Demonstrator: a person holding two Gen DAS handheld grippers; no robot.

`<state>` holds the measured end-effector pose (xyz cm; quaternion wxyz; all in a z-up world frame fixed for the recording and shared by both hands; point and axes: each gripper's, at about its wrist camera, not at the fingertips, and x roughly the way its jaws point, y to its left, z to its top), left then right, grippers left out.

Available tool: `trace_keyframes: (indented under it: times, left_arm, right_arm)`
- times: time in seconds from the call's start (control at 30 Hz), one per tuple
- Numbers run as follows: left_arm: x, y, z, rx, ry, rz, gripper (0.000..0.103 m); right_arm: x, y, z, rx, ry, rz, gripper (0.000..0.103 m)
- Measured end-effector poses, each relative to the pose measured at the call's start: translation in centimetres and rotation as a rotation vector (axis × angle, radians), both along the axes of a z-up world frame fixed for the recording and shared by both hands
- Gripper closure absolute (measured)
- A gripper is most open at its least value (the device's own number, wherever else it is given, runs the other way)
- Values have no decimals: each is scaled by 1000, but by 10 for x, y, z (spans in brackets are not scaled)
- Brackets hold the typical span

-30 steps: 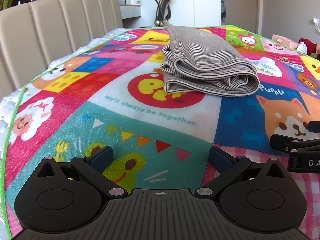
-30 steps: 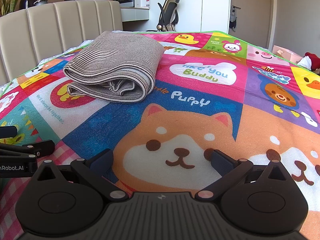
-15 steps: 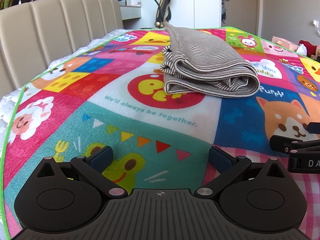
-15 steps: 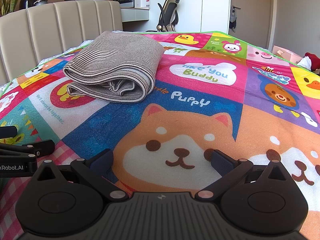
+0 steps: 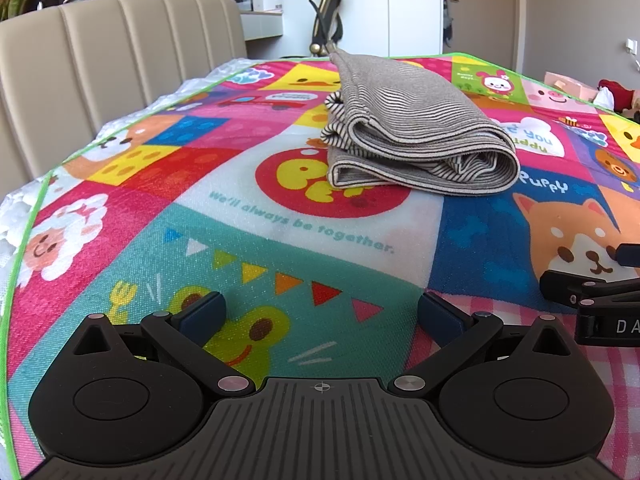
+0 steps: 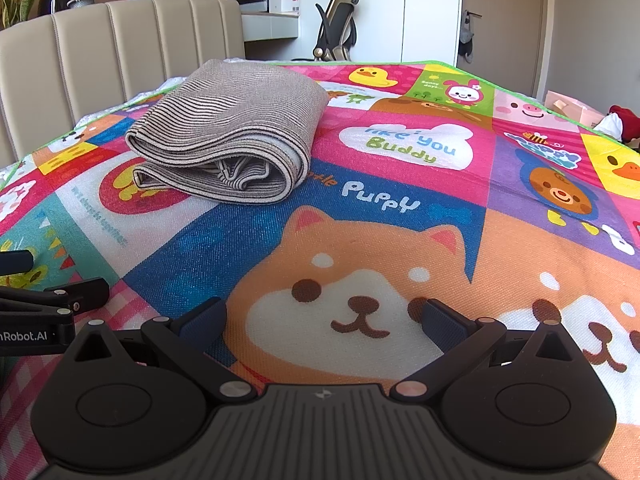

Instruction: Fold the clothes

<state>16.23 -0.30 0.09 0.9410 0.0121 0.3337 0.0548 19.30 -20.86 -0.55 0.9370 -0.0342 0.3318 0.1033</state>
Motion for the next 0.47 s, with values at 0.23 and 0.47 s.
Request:
trace_keyframes:
  times: [0.23, 0.47]
  left_arm:
    - [0, -1, 0, 7, -1, 0, 0]
    - [0, 0, 1, -1, -7, -2, 0]
  right_arm:
    - [1, 1, 0, -9, 3, 0, 0]
    - [2, -5, 3, 19, 7, 16, 0]
